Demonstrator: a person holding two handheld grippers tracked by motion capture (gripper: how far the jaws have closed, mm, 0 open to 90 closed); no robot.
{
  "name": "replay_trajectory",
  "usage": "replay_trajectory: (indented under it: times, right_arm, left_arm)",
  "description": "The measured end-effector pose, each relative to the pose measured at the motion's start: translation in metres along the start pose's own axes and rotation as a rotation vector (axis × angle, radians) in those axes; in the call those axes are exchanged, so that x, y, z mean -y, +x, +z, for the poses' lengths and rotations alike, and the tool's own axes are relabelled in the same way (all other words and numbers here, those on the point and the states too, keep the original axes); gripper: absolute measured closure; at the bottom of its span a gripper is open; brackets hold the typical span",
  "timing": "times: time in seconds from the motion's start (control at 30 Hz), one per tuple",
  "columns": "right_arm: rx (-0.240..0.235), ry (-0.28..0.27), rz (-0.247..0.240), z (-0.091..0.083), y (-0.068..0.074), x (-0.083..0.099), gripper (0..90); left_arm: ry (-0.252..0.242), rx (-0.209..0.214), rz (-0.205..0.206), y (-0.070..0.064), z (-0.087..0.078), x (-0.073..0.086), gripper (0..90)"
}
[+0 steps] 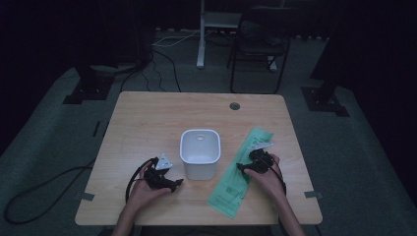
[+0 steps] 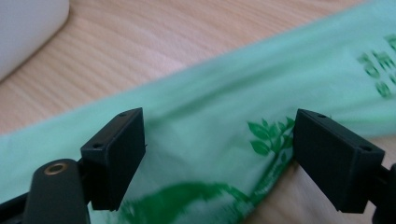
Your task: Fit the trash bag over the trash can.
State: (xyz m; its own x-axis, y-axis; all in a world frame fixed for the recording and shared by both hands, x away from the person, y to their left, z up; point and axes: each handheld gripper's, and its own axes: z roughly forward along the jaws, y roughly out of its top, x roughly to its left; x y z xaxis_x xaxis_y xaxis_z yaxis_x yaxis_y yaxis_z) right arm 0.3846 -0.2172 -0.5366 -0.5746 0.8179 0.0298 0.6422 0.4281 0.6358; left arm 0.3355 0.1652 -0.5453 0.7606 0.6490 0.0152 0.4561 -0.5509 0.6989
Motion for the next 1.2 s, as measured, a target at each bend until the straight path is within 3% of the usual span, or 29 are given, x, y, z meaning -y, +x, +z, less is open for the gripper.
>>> replay_trajectory:
  times: [0.27, 0.47, 0.63, 0.9, 1.03, 1.07, 1.13, 1.2]
  right_arm:
    - [0.015, 0.021, 0.016, -0.016, -0.006, 0.016, 18.3]
    - [-0.019, 0.013, 0.039, -0.020, -0.002, 0.020, 22.3]
    - [-0.021, 0.018, 0.033, -0.009, 0.006, 0.007, 21.0]
    - [-0.024, 0.009, 0.094, 0.020, 0.020, -0.030, 18.7]
    - [0.004, 0.021, 0.080, 0.028, 0.028, -0.039, 16.7]
    - [0.034, 0.029, 0.054, 0.032, 0.032, -0.042, 16.7]
    - [0.046, 0.037, 0.042, 0.033, 0.034, -0.043, 16.8]
    - [0.055, 0.034, 0.022, 0.032, 0.034, -0.042, 21.5]
  left_arm:
    - [0.000, 0.000, 0.000, 0.000, 0.000, 0.000, 11.5]
    - [0.001, 0.000, 0.000, 0.000, 0.000, 0.000, 11.5]
    - [0.001, 0.000, 0.000, 0.000, 0.000, 0.000, 11.5]
    - [0.001, 0.000, 0.000, 0.000, 0.000, 0.000, 11.5]
    - [0.001, 0.000, 0.001, 0.000, 0.000, 0.000, 11.5]
    - [0.000, 0.000, 0.000, 0.000, 0.000, 0.000, 11.5]
    - [0.000, 0.000, 0.000, 0.000, 0.000, 0.000, 11.5]
    - [0.000, 0.000, 0.000, 0.000, 0.000, 0.000, 11.5]
